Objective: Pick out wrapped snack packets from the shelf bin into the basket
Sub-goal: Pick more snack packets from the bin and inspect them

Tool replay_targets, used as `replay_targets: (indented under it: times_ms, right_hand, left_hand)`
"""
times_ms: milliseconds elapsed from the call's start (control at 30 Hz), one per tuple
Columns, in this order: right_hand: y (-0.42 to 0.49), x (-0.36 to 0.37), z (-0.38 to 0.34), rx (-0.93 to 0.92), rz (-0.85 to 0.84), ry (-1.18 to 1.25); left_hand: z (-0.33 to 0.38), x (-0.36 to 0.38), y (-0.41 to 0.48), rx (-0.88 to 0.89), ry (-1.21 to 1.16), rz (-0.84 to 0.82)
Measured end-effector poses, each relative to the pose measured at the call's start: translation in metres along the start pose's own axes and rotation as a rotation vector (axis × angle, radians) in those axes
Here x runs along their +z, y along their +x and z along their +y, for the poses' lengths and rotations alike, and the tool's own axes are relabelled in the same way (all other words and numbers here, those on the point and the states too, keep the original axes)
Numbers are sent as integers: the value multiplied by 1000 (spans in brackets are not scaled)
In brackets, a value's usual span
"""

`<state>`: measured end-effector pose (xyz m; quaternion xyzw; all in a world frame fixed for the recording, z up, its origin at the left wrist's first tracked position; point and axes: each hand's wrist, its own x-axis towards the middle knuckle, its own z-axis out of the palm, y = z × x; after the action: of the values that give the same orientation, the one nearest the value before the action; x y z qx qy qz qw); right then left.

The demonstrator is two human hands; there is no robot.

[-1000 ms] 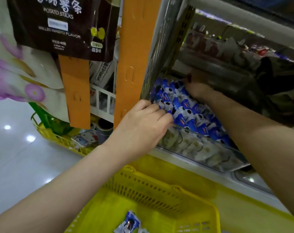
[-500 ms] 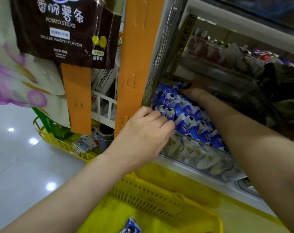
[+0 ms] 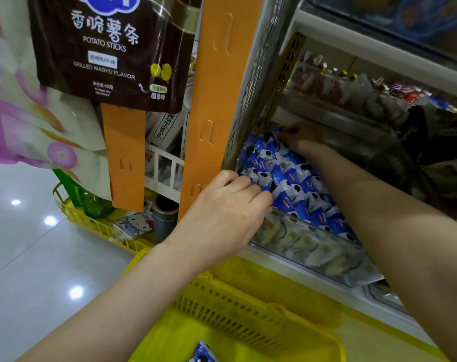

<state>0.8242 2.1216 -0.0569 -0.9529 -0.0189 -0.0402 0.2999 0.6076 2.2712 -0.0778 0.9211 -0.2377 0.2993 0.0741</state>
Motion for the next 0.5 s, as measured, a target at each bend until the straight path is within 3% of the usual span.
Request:
replay_targets:
  times_ms: [233,333,500]
  right_hand:
    - [-39,-21,-20,-173,354,220]
    - [-77,-29,-28,-248,381,311]
    - [-160,-34,-35,-345,347,511]
  left_hand:
    - [8,-7,-1,-52,-85,-77]
    - [18,-11,-8,-152,-318,-53]
    - [34,-24,-27,-382,-641,181]
